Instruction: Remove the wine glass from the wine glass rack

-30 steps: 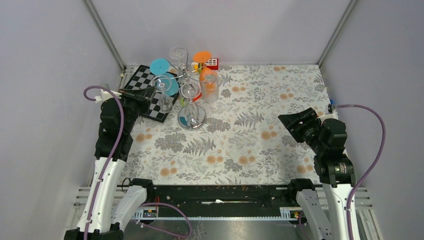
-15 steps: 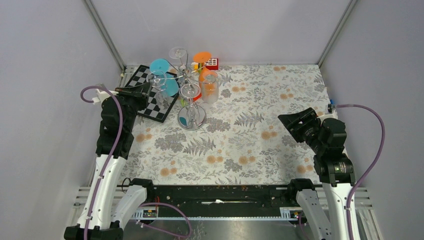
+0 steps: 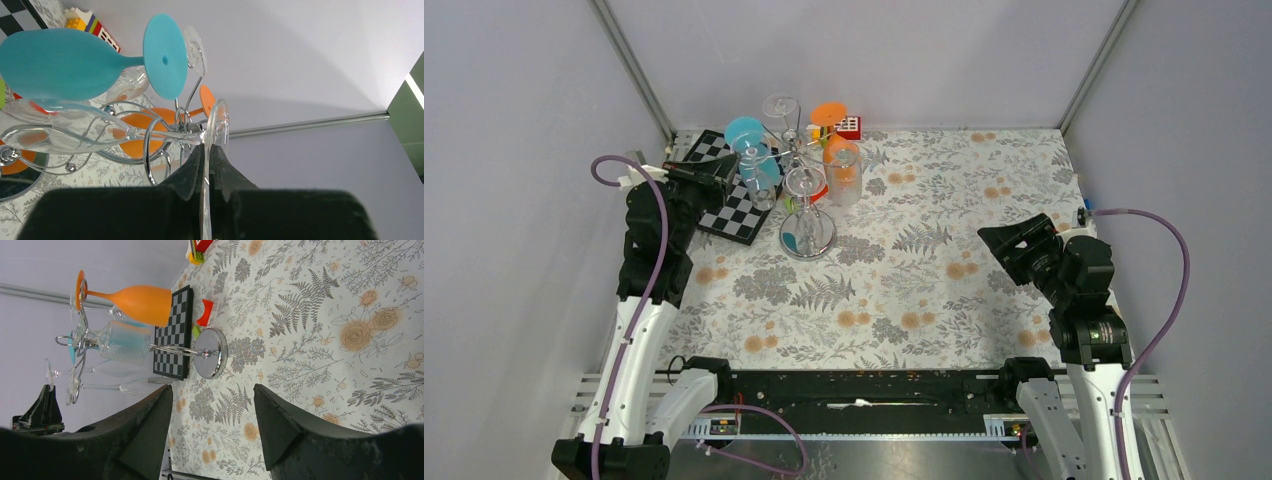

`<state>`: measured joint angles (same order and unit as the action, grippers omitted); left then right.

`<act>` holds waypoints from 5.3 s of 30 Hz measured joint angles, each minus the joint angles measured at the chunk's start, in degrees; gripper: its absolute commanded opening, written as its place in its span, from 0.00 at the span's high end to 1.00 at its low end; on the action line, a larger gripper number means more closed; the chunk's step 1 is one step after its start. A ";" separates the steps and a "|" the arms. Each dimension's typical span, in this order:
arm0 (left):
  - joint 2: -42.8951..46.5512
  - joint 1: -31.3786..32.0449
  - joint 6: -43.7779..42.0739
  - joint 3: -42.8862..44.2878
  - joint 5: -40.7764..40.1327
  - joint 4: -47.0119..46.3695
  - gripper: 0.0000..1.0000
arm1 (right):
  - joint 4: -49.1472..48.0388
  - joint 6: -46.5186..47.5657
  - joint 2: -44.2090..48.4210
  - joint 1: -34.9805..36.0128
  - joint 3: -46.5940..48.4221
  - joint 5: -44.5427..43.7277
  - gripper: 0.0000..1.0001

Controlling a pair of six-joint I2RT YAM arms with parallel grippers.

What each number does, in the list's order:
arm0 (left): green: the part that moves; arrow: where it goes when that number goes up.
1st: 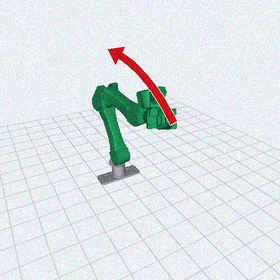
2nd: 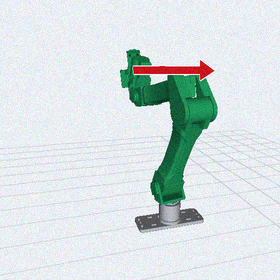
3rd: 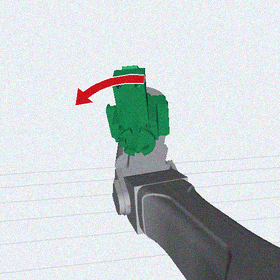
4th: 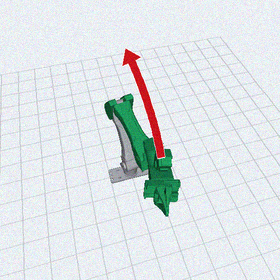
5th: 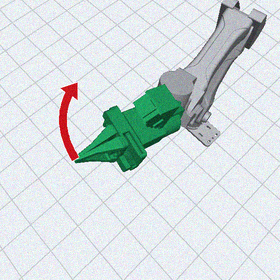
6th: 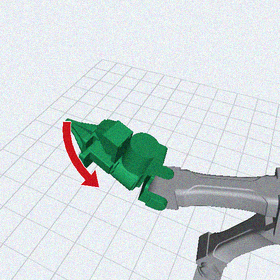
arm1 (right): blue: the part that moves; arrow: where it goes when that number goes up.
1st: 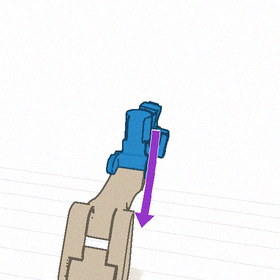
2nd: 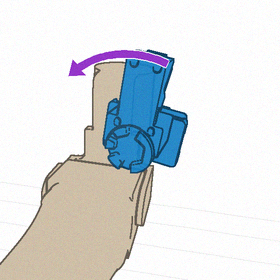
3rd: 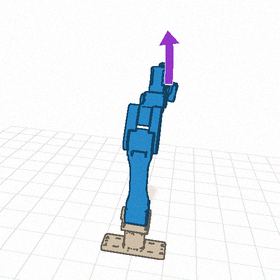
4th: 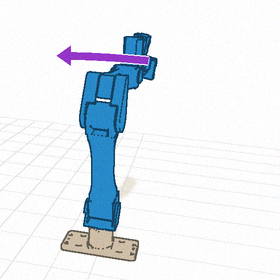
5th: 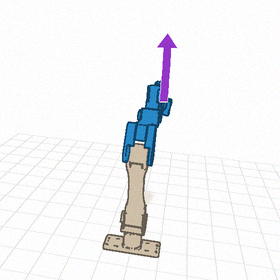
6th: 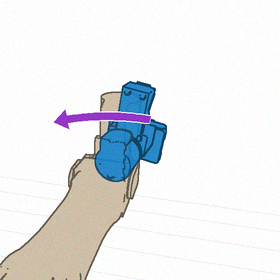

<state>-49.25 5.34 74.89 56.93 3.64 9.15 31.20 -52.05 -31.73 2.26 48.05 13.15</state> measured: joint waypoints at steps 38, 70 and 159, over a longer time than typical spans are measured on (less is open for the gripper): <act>16.04 0.28 -3.50 0.59 11.63 20.35 1.00 | -16.04 -3.28 0.85 1.60 -5.03 15.82 0.23; 22.64 0.44 -6.12 1.22 36.44 30.27 1.00 | -73.31 34.14 -34.86 54.71 -3.08 15.45 0.23; 4.76 42.95 -3.37 -14.56 5.20 -13.09 0.40 | -29.40 -26.73 -1.66 40.35 -12.63 -45.86 1.00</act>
<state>-44.49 48.29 71.53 42.37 8.84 -3.95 1.80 -78.78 -33.39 42.61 35.42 -32.71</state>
